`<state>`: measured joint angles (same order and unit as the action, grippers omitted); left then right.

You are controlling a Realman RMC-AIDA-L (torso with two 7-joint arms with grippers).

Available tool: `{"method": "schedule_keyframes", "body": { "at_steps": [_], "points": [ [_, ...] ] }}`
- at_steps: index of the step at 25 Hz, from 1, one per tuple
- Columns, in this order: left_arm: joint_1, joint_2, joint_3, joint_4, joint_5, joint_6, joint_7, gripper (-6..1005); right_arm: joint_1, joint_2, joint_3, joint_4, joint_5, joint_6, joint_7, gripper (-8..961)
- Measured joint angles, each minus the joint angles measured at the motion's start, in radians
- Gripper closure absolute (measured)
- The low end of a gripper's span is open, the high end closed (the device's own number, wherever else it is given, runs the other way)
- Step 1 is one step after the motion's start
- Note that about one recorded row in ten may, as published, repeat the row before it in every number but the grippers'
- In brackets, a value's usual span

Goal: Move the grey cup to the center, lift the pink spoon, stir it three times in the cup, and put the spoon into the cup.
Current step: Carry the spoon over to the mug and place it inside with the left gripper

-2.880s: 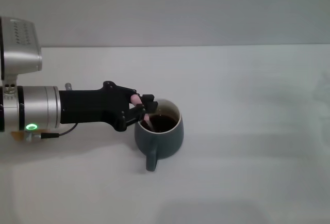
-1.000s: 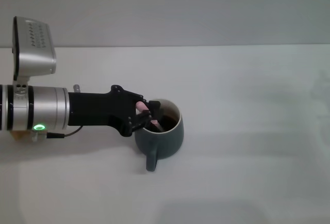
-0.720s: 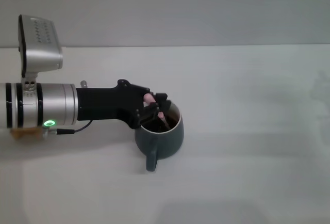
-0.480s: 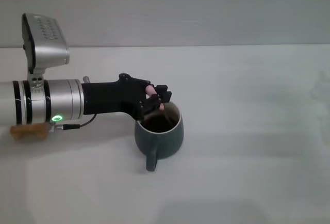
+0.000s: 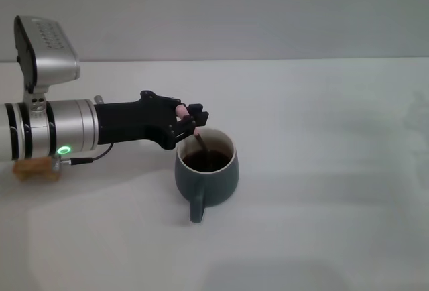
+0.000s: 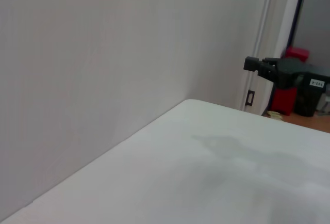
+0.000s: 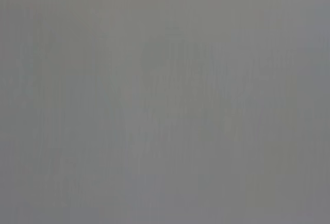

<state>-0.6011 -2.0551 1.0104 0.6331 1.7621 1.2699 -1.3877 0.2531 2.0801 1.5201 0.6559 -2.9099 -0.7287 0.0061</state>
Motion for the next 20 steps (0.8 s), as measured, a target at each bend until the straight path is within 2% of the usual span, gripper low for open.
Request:
{"method": "schedule_keyframes", "body": {
  "at_steps": [5, 7, 20],
  "points": [
    [0.022, 0.003, 0.003, 0.033, 0.009, 0.012, -0.014, 854, 0.000, 0.000, 0.000, 0.004, 0.000, 0.000, 0.000, 948],
    [0.052, 0.003, 0.003, 0.092, 0.043, 0.047, -0.051, 854, -0.001, 0.000, -0.001, 0.005, 0.000, 0.000, 0.000, 948],
    [0.078, -0.003, 0.004, 0.133, 0.082, 0.156, -0.089, 854, 0.000, -0.003, -0.012, 0.010, -0.002, 0.008, 0.000, 949]
  ]
}}
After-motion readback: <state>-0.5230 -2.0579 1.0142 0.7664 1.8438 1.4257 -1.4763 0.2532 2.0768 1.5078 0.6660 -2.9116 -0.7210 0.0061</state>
